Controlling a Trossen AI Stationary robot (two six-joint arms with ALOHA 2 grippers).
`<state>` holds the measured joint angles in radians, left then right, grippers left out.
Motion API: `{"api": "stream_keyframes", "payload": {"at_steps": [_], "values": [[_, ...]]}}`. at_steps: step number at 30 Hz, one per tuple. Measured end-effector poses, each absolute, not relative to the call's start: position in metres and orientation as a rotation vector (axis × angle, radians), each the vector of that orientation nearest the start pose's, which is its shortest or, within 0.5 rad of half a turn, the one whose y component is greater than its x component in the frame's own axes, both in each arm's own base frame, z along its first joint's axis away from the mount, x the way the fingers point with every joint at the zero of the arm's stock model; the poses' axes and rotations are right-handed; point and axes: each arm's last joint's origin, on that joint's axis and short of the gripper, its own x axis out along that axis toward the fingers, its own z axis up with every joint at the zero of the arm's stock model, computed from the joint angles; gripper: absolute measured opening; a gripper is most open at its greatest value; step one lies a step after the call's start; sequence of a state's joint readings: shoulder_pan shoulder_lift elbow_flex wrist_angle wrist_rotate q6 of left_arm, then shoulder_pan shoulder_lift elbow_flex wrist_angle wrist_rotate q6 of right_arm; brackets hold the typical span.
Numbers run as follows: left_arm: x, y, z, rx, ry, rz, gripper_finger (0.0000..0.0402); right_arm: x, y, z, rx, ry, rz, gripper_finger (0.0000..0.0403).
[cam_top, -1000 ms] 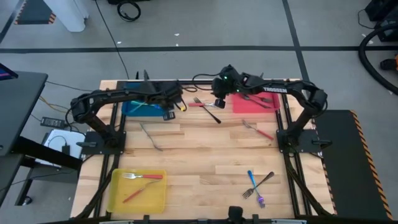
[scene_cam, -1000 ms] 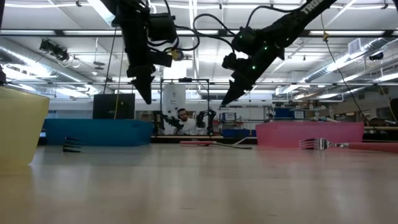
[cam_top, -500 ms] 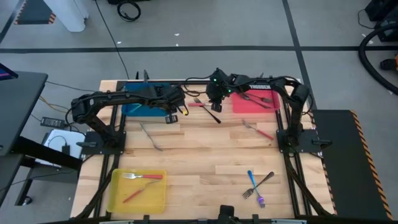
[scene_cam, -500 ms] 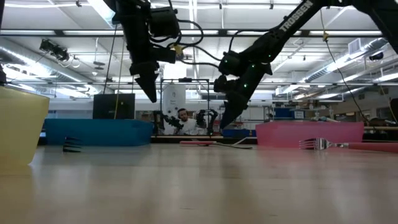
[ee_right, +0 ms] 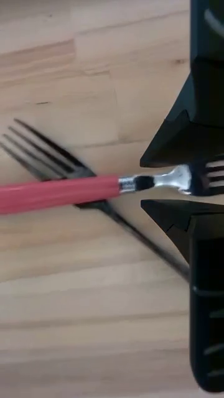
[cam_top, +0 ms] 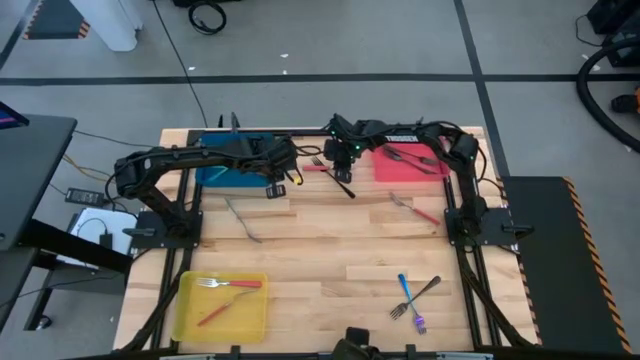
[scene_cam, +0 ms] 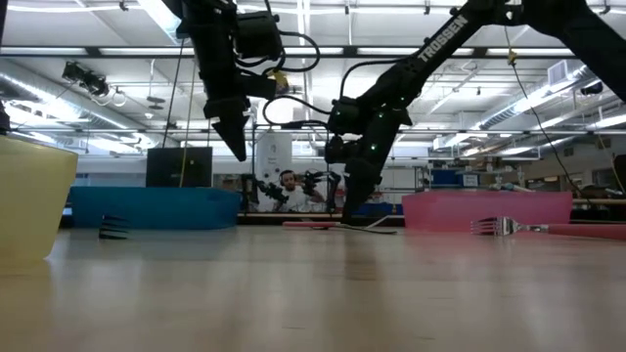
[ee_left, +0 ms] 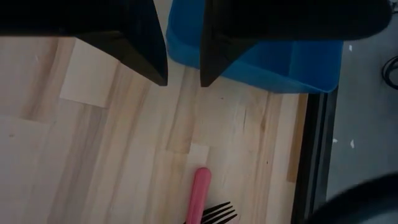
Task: Sort silverware by color (type)
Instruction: Put the top pink fork into the yellow bin
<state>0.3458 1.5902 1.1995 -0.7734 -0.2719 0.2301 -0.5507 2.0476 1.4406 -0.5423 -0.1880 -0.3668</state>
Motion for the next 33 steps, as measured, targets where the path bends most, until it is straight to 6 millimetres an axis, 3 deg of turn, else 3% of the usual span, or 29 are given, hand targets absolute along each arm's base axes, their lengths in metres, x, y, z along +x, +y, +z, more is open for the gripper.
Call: {"api": "stream_keyframes", "payload": {"at_steps": [22,25,30,33], "values": [[0.292,0.114,0.242,0.169,1.226,0.400,0.0094,0.362,-0.216,0.131,0.098,1.206,-0.139,0.0099],[0.292,0.114,0.242,0.169,1.226,0.400,0.0094,0.361,-0.216,0.135,0.112,1.201,-0.167,0.0083],[0.292,0.114,0.243,0.170,1.224,0.400,0.0094,0.359,-0.215,0.145,0.152,1.185,-0.204,0.0019],[0.292,0.114,0.242,0.170,1.225,0.400,0.0094,0.356,-0.214,0.148,0.164,1.197,-0.225,0.0019]]}}
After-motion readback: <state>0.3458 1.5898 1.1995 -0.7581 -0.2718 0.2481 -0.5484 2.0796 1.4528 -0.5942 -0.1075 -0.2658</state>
